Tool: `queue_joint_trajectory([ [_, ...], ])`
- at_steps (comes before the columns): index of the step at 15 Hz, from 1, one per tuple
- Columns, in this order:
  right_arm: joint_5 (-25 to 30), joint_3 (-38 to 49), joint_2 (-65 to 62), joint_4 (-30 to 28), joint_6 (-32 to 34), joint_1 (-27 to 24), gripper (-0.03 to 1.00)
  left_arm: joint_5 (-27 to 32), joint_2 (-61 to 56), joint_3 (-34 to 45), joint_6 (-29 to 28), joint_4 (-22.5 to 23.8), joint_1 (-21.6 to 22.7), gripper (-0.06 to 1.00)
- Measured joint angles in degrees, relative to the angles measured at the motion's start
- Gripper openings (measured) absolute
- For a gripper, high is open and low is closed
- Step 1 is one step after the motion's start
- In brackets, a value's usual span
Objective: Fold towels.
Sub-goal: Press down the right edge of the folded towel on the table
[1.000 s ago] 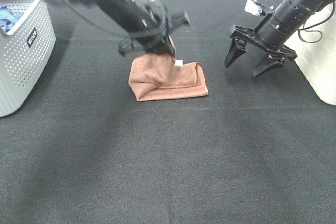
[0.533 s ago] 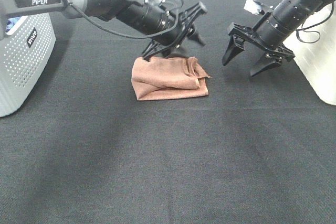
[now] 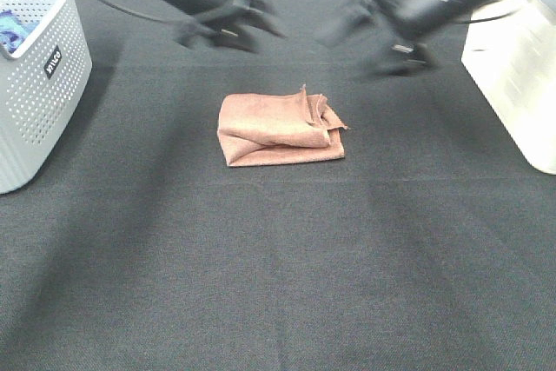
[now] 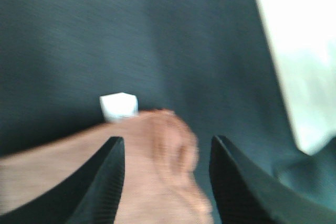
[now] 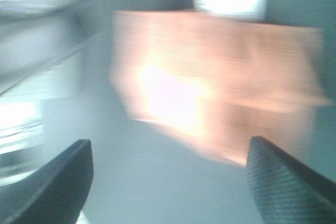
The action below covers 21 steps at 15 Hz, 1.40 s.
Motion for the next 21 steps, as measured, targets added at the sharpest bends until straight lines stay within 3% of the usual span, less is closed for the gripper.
queue_joint_trajectory([
  [2,0.23,0.0,3.04,8.65,-4.01,3.21,0.76,1.89,0.0,-0.34,0.17,1.26,2.12,0.49],
  [6,-0.74,0.0,8.54,13.12,-7.62,4.87,0.76,3.55,0.0,-0.34,0.17,1.89,2.52,0.49],
  [9,-4.01,0.0,12.43,12.72,-9.17,4.81,0.76,3.72,0.0,-0.34,0.17,1.95,2.52,0.49],
  [12,-9.8,0.0,13.12,7.91,-8.88,4.76,0.76,4.58,0.0,-0.34,0.23,2.12,2.52,0.49],
  [21,-10.77,0.0,13.12,5.9,-5.67,0.46,0.76,5.33,0.0,-0.34,0.23,2.29,2.52,0.49],
])
